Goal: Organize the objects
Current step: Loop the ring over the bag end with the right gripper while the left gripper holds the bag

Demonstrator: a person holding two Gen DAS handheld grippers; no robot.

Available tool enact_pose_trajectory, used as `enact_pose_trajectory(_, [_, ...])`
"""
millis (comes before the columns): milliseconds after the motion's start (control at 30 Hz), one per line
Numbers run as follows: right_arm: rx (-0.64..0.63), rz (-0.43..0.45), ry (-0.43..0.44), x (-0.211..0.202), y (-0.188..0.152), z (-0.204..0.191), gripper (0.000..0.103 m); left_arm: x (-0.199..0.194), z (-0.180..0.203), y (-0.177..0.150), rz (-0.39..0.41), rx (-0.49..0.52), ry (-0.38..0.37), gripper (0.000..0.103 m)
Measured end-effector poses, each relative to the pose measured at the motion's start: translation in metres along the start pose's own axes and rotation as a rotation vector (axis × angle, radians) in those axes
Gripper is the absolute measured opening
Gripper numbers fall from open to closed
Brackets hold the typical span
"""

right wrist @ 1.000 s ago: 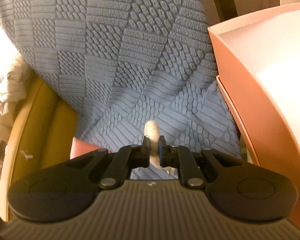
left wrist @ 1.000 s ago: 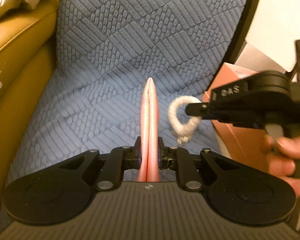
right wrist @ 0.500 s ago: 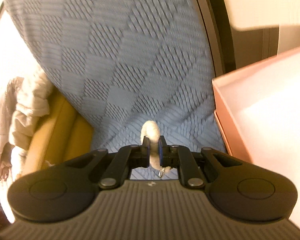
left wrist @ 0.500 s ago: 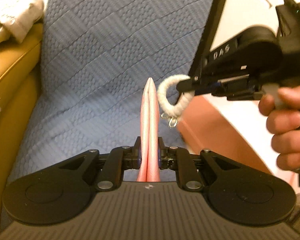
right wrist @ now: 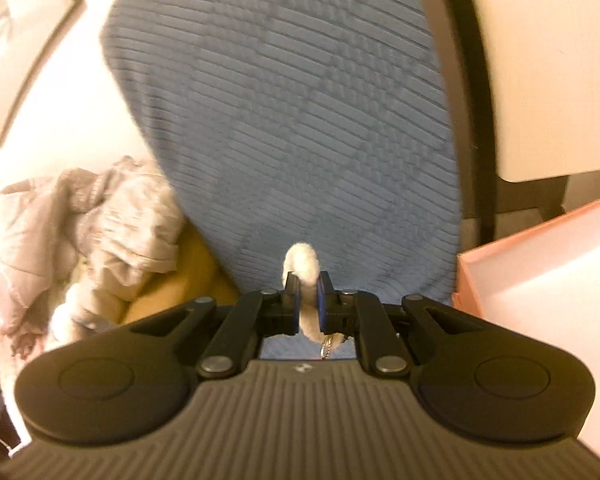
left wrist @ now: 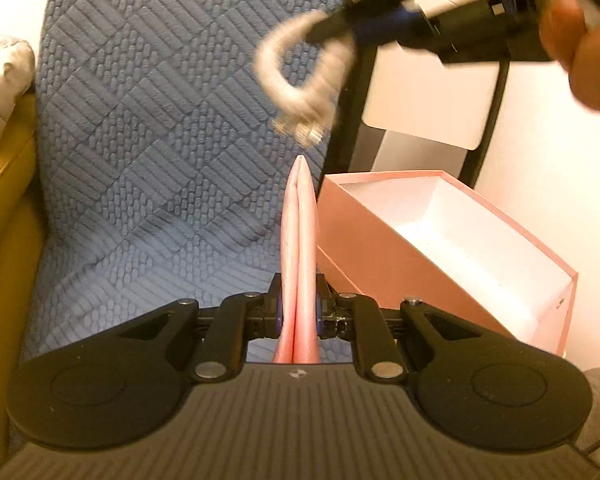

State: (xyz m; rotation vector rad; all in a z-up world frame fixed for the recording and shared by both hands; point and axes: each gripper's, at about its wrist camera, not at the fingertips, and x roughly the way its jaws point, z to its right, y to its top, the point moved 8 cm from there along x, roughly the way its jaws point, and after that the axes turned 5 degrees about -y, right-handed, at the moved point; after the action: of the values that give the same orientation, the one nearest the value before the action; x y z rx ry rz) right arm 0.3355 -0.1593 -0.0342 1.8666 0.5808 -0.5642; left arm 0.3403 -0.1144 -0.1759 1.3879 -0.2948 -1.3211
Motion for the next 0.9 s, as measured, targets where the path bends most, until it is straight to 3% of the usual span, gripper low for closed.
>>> enact_pose_trajectory(267, [0.06,-0.036,0.082,0.0,-0.007,-0.017,0.011,-0.003,0.004,-0.002,0.012,0.006,-0.003,0.016])
enact_pose_trajectory(600, [0.254,-0.115,0.008,0.02,-0.029,0.029,0.013,-0.019,0.004,0.01,0.084,0.012,0.004,0.016])
enact_pose_trajectory(900, [0.295,-0.141,0.02,0.022,-0.034,0.03,0.013,-0.023,0.005,0.013,0.11,0.047,0.048,0.016])
